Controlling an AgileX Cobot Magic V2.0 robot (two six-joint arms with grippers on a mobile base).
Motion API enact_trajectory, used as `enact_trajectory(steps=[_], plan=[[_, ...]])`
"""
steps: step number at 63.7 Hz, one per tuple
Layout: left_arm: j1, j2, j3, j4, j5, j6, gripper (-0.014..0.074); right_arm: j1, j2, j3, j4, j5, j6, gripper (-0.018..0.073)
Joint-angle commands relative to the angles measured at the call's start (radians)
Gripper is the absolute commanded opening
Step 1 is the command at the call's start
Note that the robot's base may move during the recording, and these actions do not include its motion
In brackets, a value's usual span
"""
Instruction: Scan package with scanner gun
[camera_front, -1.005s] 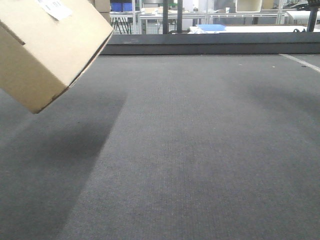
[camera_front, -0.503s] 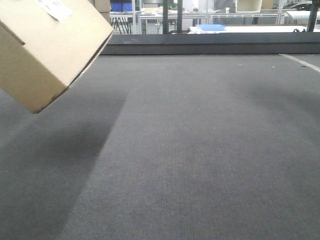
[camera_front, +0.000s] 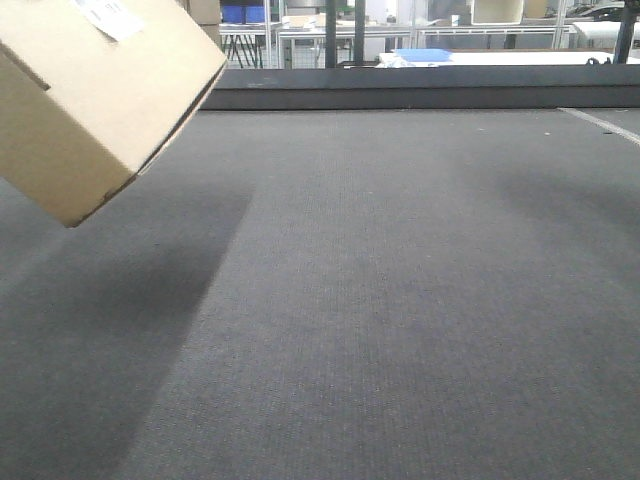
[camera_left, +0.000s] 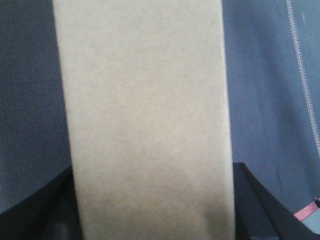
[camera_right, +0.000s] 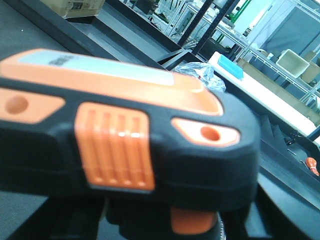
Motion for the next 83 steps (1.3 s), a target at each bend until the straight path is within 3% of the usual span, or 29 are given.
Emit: enact_trajectory(steps=[1,32,37,51,62,83], plan=[[-0.001,-0.011,-0.006,-0.021,-0.002,0.005,-0.0111,-0.001,-0.017,-0.018,-0.014,-0.060,-0.006,-0.0154],[-0.001,-0.011,-0.006,-0.023,0.000,0.005,-0.0111,-0.001,-0.017,-0.018,0.021,-0.069,-0.006,-0.0154],[-0.001,-0.011,-0.006,-0.023,0.000,0.005,-0.0111,-0.001,-0.018,-0.018,0.076,-0.069,-0.006,-0.0154],[-0.001,-0.011,-0.006,-0.023,0.000,0.005,-0.0111,-0.001,-0.049,-0.015,0.398,-0.031,-0.006,-0.0154],[-0.001,-0.011,-0.006,-0.023,0.000,0.005,-0.0111,-0.001,-0.100,0.038,0.544,-0.048,-0.006,-0.0154],[-0.001,-0.011,-0.006,-0.023,0.000,0.005,-0.0111,-0.001,-0.187,0.314,0.601,-0.342,0.022,-0.0154]])
